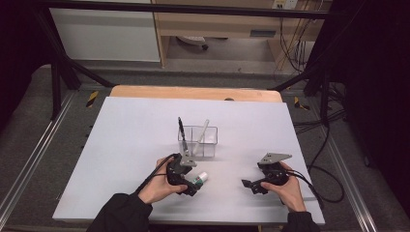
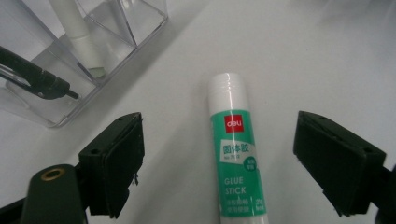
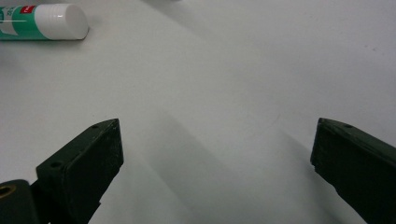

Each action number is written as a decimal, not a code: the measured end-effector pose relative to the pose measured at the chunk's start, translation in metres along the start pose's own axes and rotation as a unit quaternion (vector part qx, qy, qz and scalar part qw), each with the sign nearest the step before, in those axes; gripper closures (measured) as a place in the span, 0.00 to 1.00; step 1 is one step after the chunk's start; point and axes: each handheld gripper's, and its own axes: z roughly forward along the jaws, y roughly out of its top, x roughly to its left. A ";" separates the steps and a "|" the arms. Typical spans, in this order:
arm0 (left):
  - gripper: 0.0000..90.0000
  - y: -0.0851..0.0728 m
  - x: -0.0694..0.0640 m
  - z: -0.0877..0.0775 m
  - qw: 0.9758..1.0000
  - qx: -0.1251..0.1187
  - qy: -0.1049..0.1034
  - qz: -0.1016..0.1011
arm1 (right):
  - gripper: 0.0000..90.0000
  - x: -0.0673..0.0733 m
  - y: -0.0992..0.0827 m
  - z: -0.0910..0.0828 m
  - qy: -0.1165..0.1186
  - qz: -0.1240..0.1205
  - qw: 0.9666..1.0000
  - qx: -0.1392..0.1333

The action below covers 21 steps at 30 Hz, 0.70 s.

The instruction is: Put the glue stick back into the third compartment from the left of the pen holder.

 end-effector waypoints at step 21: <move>0.44 0.007 -0.008 0.010 1.000 0.021 0.010 -0.005 | 0.03 -0.001 0.000 -0.001 0.003 0.001 1.000 0.001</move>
